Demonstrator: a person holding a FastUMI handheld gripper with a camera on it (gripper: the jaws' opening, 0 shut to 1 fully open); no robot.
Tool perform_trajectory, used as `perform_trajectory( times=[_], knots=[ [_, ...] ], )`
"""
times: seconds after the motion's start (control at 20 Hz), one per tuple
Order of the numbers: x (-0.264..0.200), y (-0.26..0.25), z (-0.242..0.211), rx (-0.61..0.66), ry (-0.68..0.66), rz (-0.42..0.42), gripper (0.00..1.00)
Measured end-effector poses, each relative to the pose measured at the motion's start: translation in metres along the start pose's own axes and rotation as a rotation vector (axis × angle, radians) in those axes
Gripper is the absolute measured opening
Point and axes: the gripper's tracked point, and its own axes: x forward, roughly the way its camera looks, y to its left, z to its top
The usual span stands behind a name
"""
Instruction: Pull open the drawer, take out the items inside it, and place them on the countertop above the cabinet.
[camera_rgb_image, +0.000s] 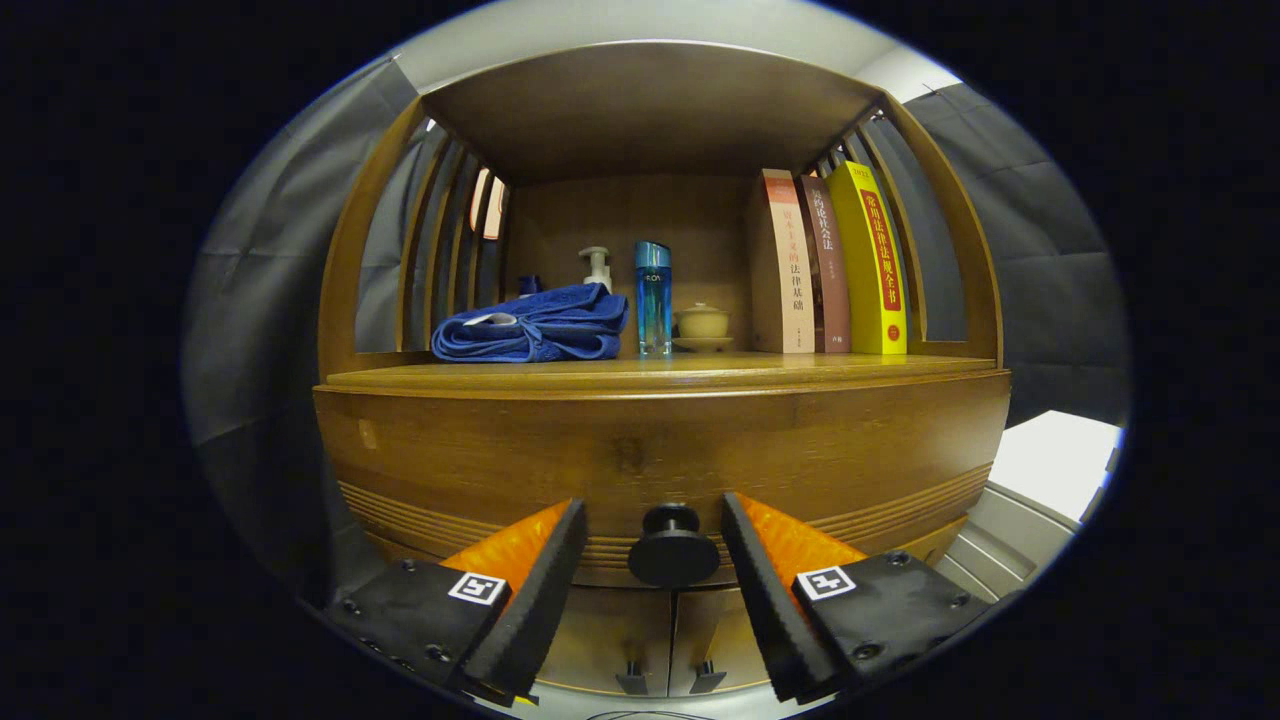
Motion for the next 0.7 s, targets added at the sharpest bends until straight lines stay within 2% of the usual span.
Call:
perform_trajectory(
  times=[0.25,0.4,0.7],
  knots=[
    [-0.003,-0.006,-0.005,-0.026,-0.002,-0.021,0.79],
    [-0.002,-0.007,-0.004,-0.022,-0.012,-0.025,0.55],
    [-0.001,-0.006,-0.012,-0.026,0.035,0.005,0.45]
  ],
)
